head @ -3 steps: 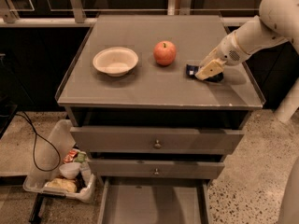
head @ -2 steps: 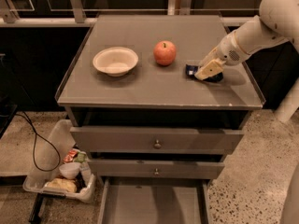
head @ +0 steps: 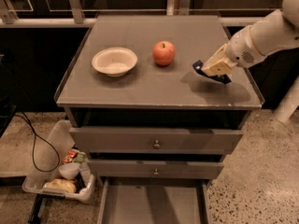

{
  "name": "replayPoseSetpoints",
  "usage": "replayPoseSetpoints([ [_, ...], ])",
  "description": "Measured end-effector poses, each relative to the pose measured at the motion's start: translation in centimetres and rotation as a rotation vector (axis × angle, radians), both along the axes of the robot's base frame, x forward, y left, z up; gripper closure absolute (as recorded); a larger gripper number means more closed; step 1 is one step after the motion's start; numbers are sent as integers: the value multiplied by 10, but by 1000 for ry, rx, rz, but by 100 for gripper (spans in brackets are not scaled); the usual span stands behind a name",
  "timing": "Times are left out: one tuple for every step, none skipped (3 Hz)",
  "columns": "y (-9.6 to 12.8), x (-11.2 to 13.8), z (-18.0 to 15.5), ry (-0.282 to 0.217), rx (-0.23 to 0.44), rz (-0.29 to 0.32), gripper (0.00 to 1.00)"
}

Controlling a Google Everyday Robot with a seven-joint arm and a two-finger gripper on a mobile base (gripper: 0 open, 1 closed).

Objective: Place rxbar blueberry into bottom drawer

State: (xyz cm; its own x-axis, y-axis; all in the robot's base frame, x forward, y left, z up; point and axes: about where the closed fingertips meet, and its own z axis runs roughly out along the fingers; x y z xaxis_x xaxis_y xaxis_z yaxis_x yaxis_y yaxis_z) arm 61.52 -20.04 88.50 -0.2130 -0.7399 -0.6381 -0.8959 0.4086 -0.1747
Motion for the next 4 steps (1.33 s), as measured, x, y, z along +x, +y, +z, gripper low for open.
replayPoseSetpoints([
  [2,-39,26,-54,13,22,100],
  [1,-73,35,-85,40,25,100],
  [1,-124,19,-77,70,27,100],
  [1,-124,19,-77,70,27,100],
])
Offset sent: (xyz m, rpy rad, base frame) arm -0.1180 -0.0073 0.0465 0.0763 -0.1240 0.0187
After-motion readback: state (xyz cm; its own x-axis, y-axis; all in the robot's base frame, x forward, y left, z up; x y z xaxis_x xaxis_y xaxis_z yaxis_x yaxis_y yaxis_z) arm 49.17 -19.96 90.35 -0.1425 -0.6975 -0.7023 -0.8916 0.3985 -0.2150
